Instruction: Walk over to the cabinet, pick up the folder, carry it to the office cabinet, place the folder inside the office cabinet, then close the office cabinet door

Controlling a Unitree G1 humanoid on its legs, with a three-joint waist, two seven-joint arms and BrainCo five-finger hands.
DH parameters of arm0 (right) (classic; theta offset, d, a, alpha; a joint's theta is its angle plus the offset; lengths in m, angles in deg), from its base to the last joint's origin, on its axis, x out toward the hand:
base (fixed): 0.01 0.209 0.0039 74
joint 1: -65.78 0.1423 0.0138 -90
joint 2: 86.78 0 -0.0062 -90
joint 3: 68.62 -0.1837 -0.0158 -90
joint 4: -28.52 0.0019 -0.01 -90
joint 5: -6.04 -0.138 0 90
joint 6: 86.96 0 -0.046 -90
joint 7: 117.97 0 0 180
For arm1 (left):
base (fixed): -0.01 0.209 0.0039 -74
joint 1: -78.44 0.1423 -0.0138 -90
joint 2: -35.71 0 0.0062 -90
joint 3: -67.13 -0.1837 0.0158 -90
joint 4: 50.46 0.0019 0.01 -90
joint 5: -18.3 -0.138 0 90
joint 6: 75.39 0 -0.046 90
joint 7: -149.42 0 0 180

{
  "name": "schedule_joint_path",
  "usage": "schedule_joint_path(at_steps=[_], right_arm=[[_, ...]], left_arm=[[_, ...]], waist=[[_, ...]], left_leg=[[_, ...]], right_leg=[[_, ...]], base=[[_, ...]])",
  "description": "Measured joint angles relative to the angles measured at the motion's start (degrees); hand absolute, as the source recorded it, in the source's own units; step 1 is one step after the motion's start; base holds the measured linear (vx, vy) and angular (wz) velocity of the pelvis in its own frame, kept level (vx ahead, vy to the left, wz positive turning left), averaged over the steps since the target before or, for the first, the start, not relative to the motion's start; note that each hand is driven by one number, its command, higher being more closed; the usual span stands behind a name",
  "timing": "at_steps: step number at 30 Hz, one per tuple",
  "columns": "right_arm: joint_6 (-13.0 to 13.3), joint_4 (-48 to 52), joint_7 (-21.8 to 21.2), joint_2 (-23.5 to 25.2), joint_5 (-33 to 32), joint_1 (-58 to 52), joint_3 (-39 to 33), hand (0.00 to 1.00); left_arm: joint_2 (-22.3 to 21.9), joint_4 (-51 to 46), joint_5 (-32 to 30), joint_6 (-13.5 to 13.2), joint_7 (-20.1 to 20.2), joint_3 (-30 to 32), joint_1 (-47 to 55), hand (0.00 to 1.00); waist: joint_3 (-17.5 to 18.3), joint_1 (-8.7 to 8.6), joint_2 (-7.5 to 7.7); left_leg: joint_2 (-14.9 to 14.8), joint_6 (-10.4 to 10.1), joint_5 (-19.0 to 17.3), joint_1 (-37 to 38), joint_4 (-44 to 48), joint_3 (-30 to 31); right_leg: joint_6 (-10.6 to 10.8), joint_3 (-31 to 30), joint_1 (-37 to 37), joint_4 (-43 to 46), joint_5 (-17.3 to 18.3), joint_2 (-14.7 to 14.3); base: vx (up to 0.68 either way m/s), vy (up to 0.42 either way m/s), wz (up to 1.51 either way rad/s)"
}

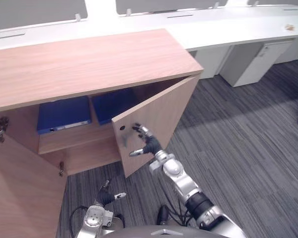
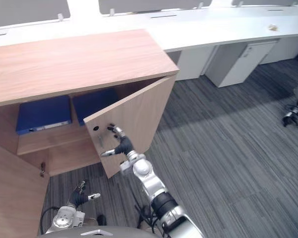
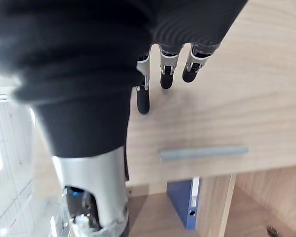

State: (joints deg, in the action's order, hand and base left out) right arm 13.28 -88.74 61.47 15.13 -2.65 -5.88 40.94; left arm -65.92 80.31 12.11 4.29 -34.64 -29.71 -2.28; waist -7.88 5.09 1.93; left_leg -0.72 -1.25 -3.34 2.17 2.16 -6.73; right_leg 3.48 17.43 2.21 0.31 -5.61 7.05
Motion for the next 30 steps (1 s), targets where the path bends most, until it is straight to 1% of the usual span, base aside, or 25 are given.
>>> schedule_joint_path(at_steps=[1,3,6,13,18,19,21,22,24,26,28,30], right_arm=[[-0.11,-2.15,1.01,-0.20,-0.08,1.79,-2.38,0.00],[-0.27,-3.72,2.42,-1.60,-0.33,3.66,-4.57,0.00],[-0.50,-5.67,3.34,-3.38,-0.54,5.18,-6.58,0.00],[-0.46,-4.42,3.78,-3.30,-0.34,4.73,-7.47,0.00],[-0.08,4.48,3.77,-3.07,0.80,-3.81,-8.63,0.00],[0.09,7.94,3.75,-3.15,2.56,-7.97,-9.19,0.00],[0.24,10.61,3.67,-3.16,4.25,-11.20,-9.21,0.00],[0.93,13.46,3.40,-3.10,6.36,-15.33,-9.07,0.00],[1.50,16.06,2.91,-3.09,8.14,-20.06,-9.15,0.00],[2.34,16.90,2.12,-3.13,9.69,-24.89,-9.63,0.00],[2.36,16.54,1.90,-3.09,11.54,-28.67,-9.92,0.00],[2.55,11.73,1.83,-2.63,13.86,-30.64,-11.81,0.00]], left_arm=[[0.17,-0.01,0.60,0.02,0.63,0.00,0.06,0.00],[0.24,-0.41,1.23,0.03,0.77,-0.01,0.09,0.00],[0.24,-2.11,1.66,0.01,0.90,-0.07,1.06,0.00],[0.27,-2.54,2.69,0.01,1.20,-0.61,1.18,0.00],[0.13,-4.03,2.68,0.01,1.19,-0.30,1.74,0.00],[0.08,-4.03,2.67,0.02,1.18,0.10,1.80,0.00],[0.10,-4.03,2.65,0.01,1.17,0.39,1.77,0.00],[0.08,-4.03,2.64,0.01,1.17,0.78,1.79,0.00],[0.05,-4.03,2.63,0.00,1.19,1.19,1.87,0.00],[0.07,-4.03,2.62,-0.04,1.18,1.28,2.16,0.00],[0.07,-3.95,2.62,-0.08,1.21,1.38,2.23,0.00],[0.01,-3.41,2.59,-0.10,1.23,1.38,2.26,0.00]], waist=[[0.01,0.37,0.01],[0.02,1.23,0.04],[0.02,1.31,0.04],[0.08,1.31,0.14],[0.19,0.84,0.30],[0.35,0.50,0.54],[0.51,0.27,0.72],[0.69,-0.17,0.99],[1.01,-0.56,1.25],[1.71,-1.16,1.54],[2.30,-1.95,1.76],[2.50,-2.33,1.66]], left_leg=[[0.15,0.32,0.94,-0.27,-0.97,1.16],[0.39,0.27,2.15,-0.37,-2.05,2.98],[0.62,0.04,3.11,0.05,-3.36,5.58],[1.21,0.25,3.55,0.06,-3.40,6.58],[1.08,0.46,4.47,1.19,-5.43,6.45],[0.99,0.41,4.50,1.19,-5.45,6.28],[0.90,0.39,4.48,1.29,-5.46,6.03],[0.77,0.28,4.39,1.51,-5.50,5.56],[0.64,0.17,4.28,1.85,-5.57,5.09],[0.53,0.14,4.26,1.86,-5.72,5.05],[0.39,0.12,4.27,2.00,-6.09,5.03],[0.30,0.08,4.23,2.54,-6.25,4.79]], right_leg=[[0.05,1.32,-0.08,-0.14,0.03,0.20],[0.19,3.24,-0.54,-0.57,0.14,0.38],[0.17,5.57,-2.39,-1.53,0.13,0.22],[0.17,5.23,-2.67,-1.57,0.12,0.73],[0.48,4.90,-3.03,-1.59,0.37,0.60],[0.49,4.69,-3.00,-1.68,0.38,0.51],[0.49,4.46,-3.00,-1.73,0.38,0.41],[0.49,3.94,-2.99,-1.81,0.38,0.23],[0.49,3.36,-3.02,-1.97,0.38,0.04],[0.49,3.32,-3.03,-2.21,0.38,-0.13],[0.48,3.28,-3.06,-2.49,0.37,-0.34],[0.46,2.78,-3.25,-2.53,0.36,-0.49]], base=[[0.04,-0.005,0.58],[0.06,-0.012,0.50],[0.07,-0.020,0.52],[0.00,0.018,0.10],[-0.05,-0.004,-0.01],[-0.03,-0.005,-0.04],[-0.01,-0.005,-0.08],[0.00,-0.005,-0.14],[0.01,-0.007,-0.16],[0.01,-0.005,-0.04],[0.01,-0.007,-0.03],[0.01,-0.006,-0.11]])
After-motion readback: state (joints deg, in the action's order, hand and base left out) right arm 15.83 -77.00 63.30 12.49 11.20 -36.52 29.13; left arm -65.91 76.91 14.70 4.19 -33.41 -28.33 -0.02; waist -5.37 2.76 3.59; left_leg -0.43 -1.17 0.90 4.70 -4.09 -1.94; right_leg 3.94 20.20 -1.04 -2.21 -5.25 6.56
